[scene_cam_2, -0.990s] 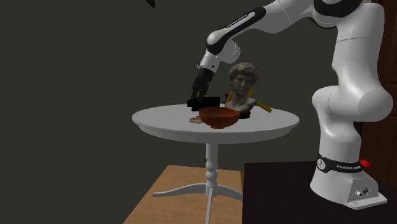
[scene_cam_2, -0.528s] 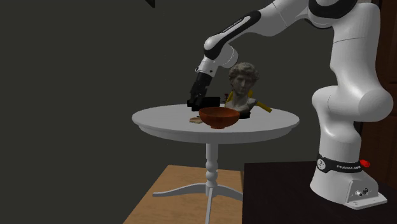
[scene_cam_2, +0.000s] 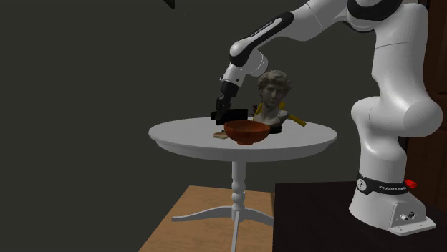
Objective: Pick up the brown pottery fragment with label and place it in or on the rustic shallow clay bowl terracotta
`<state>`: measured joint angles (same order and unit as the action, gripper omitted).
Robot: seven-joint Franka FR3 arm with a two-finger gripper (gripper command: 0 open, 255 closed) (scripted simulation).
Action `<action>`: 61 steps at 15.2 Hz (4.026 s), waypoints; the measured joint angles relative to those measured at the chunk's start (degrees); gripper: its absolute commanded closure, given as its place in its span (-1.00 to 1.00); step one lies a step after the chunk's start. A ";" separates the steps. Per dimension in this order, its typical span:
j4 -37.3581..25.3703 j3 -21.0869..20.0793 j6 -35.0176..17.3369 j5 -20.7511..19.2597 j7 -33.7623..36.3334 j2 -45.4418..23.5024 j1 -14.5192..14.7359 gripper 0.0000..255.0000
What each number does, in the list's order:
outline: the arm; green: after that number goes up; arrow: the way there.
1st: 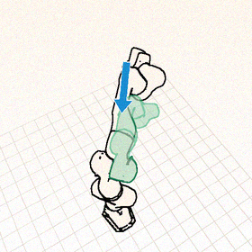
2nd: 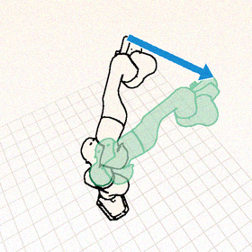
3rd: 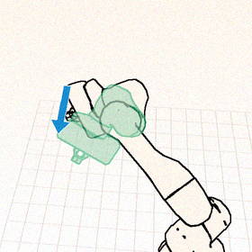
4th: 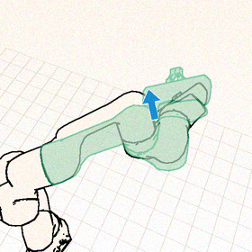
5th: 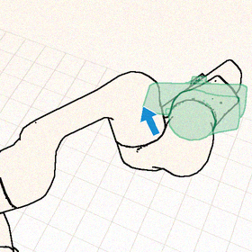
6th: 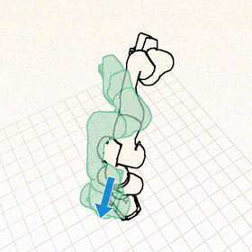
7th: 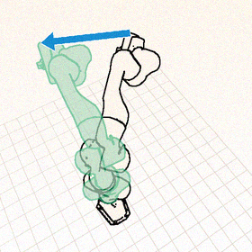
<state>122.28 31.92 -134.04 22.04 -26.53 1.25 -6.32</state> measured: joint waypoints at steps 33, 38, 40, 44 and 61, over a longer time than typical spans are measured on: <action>17.86 -9.74 -22.88 -20.32 35.94 4.34 -1.80 1.00; 17.66 -9.74 -22.77 -20.24 35.87 4.24 -1.79 1.00; 17.48 -9.89 -21.79 -21.01 36.59 4.80 -1.95 1.00; 16.56 -10.26 -18.57 -22.70 37.97 6.67 -2.34 1.00; 9.40 -11.99 -4.59 -26.06 40.72 13.36 -3.16 1.00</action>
<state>131.68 19.93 -138.64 -4.02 14.18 14.61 -9.48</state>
